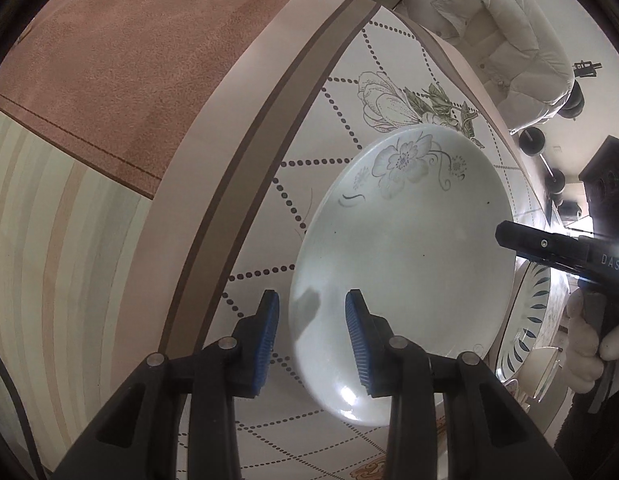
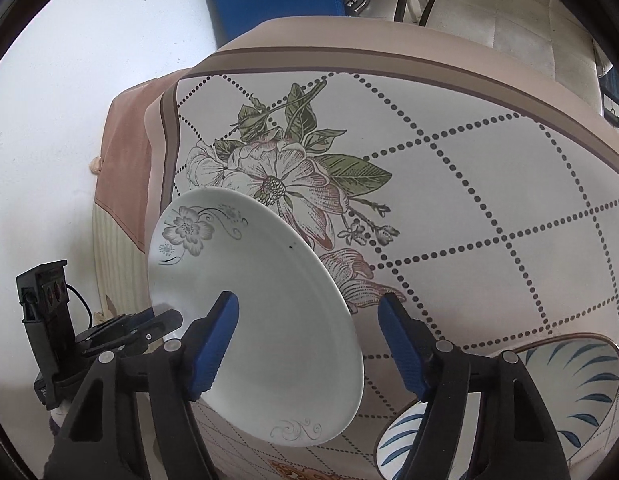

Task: Organize plates and bowls
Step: 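Grasp the rim of the grey-floral plate with both grippers, then carry the grey-floral plate with both grippers and lower it onto the pink-flower plate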

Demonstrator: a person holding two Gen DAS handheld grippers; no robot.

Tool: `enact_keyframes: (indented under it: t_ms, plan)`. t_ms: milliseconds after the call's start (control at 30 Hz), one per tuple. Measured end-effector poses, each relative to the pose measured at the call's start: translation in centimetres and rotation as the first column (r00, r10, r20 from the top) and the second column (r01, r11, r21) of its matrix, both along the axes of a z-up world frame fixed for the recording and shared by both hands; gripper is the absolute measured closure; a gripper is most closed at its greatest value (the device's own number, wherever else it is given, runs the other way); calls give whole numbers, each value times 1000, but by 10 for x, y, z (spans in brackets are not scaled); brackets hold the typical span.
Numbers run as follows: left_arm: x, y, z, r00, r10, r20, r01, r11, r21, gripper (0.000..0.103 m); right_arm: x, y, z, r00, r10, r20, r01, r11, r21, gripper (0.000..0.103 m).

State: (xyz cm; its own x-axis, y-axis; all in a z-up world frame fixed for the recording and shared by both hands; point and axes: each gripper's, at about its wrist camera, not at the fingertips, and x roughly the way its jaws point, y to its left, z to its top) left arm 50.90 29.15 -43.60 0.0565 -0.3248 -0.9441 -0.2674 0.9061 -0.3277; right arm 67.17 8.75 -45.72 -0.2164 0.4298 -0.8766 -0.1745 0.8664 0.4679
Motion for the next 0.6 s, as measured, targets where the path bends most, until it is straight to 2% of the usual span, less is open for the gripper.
enact_keyframes:
  t_ms: [67,167,200,267,367,400,600]
  plan:
    - [1,-4,-2,1000,-11,-2,11,1000,4,72,3,0,-6,1000,13,-14,-13,1000,-3,38]
    - [2,-6,-3,1000,-13,6,13,1000,7,76,6,1,-10,999,33,-37,-32,999,28,56]
    - [2,-6,-3,1000,-15,6,15,1000,15,76,5,1,-13,998,39,-48,-37,999,28,58]
    - [2,-4,-3,1000,-2,10,2,1000,19,77,3,1,-11,998,53,-23,-53,998,21,63]
    - [2,0,-4,1000,21,13,-21,999,24,81,1,-2,-10,998,55,-1,-55,998,-12,80]
    - [1,0,-4,1000,24,15,-24,999,24,81,0,-6,-10,999,43,-6,-44,999,-15,83]
    - [1,-3,2,999,22,25,-23,998,55,82,-6,-16,-12,999,24,-47,-25,1000,-14,84]
